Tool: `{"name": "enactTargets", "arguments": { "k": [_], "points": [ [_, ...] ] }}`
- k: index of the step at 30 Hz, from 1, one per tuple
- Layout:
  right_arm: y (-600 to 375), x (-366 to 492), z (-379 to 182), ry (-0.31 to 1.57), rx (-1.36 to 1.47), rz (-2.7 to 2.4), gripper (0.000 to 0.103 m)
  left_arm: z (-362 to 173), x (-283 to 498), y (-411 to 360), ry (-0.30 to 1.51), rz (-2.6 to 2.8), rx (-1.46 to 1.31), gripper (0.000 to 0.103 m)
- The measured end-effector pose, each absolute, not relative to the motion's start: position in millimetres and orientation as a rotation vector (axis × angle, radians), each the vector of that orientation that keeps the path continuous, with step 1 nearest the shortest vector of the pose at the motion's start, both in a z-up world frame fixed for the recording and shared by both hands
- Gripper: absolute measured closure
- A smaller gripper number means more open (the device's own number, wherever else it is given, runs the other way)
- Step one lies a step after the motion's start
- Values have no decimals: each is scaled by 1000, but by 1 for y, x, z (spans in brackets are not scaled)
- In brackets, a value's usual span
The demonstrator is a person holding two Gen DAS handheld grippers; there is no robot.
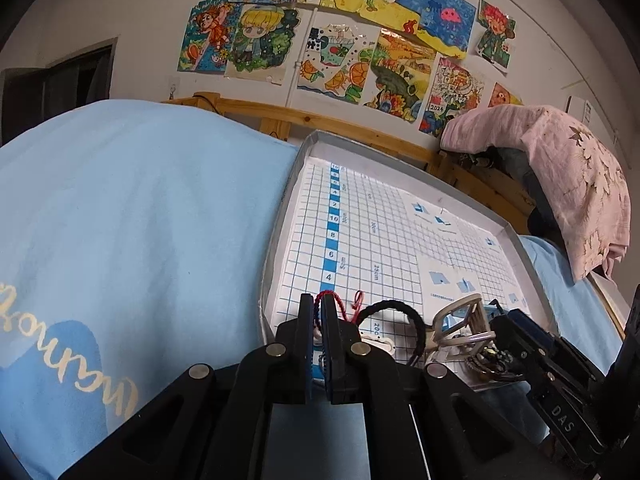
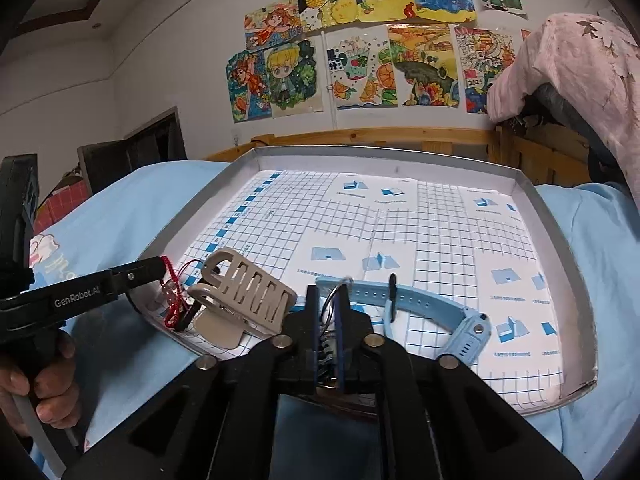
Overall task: Organize jewelry
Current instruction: 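Carry string with left tool while right tool carries ring into the tray, release, then withdraw both open tools from the tray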
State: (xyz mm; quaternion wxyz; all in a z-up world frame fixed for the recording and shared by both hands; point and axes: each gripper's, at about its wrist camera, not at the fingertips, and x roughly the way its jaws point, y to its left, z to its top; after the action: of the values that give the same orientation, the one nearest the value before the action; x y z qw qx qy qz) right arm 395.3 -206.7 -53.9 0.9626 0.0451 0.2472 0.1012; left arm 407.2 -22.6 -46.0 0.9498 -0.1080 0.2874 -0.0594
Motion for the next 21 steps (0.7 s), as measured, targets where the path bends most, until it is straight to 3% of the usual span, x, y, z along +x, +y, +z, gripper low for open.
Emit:
{"name": "enactTargets", "arguments": {
  "k": [2, 3, 8, 10, 13, 16, 21],
  "points": [
    [-210, 394, -52, 491, 97, 197, 69, -44, 405, -24, 577, -120, -212, 87],
    [-211, 393, -50, 482, 100, 193, 68, -42, 404, -25, 570, -115, -205, 82],
    [-217, 384, -44, 448, 102, 170, 68, -31, 391, -30, 499, -89, -173, 30],
    [-220, 380, -39, 430, 102, 161, 68, -24, 383, -32, 462, -83, -158, 27],
    [-223, 372, -31, 396, 100, 150, 65, -13, 371, -32, 432, -68, -159, 12],
    [-226, 359, -19, 353, 104, 149, 49, 1, 352, -28, 388, -44, -187, 1],
    [-233, 330, 9, 286, 110, 143, 33, 21, 316, -21, 327, -11, -220, 0]
  ]
}}
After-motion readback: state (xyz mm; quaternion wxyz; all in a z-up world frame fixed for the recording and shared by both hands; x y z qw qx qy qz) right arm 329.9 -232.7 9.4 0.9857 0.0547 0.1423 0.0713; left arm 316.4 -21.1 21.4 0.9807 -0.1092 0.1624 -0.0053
